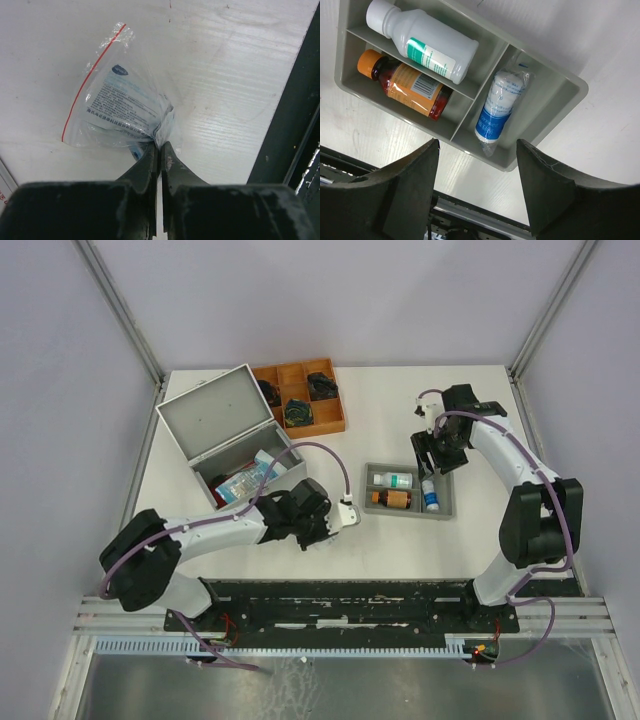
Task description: Organize the medicine kit
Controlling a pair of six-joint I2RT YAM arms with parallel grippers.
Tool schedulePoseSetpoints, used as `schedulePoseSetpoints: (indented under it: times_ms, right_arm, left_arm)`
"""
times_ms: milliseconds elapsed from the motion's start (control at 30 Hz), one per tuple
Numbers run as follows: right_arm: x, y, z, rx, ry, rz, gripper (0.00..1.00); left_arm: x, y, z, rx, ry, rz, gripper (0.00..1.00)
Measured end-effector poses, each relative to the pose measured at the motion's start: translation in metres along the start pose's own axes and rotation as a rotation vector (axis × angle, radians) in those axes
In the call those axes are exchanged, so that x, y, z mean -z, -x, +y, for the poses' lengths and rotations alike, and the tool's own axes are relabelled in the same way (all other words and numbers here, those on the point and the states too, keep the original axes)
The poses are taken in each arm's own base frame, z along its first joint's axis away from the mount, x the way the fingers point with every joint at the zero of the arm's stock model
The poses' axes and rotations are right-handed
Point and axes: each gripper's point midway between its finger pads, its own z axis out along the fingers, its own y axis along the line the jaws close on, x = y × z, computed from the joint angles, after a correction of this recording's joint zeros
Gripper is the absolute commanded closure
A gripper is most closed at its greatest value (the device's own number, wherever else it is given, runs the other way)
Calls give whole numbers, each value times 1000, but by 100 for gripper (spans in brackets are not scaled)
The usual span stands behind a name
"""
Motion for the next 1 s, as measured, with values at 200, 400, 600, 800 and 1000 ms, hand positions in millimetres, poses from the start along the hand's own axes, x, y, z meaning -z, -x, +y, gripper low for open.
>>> schedulePoseSetpoints:
  times_ms: [200, 400, 600, 800, 1000]
  right_arm:
    - [1, 1, 3, 1, 15, -6, 29]
    - [10, 3, 11, -1, 45, -40, 30]
    - [27, 6, 26, 4, 98, -103, 30]
    - [38, -3, 41, 21, 151, -157, 30]
    - [39, -8, 46, 31, 171, -174, 30]
  left_arm:
    - [13, 1, 2, -3, 0, 8, 97]
    - [51, 21, 27, -29, 105, -34, 97]
    - [117, 39, 94, 1, 319, -69, 97]
    - [183, 24, 164, 62, 494, -16, 97]
    - [181, -8, 183, 79, 478, 106, 97]
